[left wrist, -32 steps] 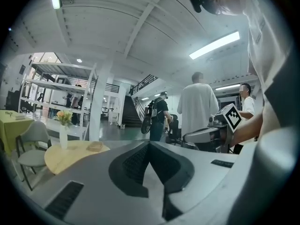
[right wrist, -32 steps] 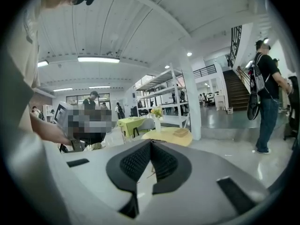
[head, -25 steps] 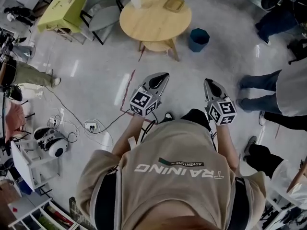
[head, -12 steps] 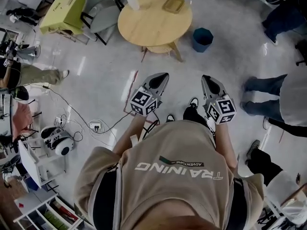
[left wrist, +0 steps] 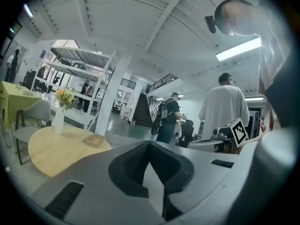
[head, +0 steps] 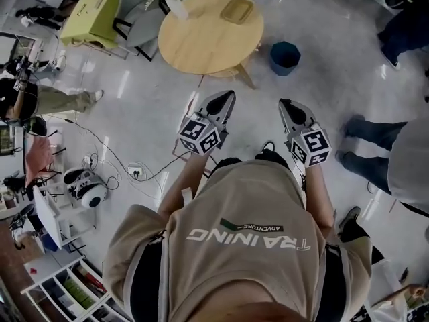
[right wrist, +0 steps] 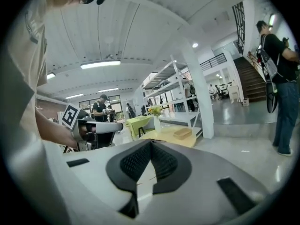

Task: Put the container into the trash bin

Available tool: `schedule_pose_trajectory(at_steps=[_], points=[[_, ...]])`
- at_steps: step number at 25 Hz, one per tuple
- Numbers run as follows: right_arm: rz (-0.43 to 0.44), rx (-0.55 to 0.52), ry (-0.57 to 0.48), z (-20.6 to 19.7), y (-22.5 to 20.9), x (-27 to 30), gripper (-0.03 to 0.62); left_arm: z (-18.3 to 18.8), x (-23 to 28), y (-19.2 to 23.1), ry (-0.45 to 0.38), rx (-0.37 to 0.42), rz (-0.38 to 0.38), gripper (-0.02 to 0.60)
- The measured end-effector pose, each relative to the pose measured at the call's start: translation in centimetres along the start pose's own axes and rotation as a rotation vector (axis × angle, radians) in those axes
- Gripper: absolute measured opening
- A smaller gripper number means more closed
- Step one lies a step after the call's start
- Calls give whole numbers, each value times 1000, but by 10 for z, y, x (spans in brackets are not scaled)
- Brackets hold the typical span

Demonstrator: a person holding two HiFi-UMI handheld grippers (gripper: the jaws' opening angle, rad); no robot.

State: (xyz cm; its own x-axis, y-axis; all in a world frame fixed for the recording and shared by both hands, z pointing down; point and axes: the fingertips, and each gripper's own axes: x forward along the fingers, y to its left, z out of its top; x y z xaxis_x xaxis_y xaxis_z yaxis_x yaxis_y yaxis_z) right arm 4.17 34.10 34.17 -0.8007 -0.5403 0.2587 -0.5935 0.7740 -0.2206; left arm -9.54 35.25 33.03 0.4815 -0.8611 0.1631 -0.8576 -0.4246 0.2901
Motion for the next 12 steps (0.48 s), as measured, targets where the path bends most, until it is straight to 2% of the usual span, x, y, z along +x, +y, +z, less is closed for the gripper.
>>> schedule_pose_trajectory(at_steps=[2, 7, 12], points=[[19, 13, 16, -4, -15, 7, 0, -2, 12, 2, 14, -11, 19, 6], [19, 24, 34, -13, -35, 23, 0, -4, 25, 10, 51, 40, 68, 6], [41, 23, 69, -20, -38, 47, 0, -18, 37, 34, 72, 18, 87, 6]])
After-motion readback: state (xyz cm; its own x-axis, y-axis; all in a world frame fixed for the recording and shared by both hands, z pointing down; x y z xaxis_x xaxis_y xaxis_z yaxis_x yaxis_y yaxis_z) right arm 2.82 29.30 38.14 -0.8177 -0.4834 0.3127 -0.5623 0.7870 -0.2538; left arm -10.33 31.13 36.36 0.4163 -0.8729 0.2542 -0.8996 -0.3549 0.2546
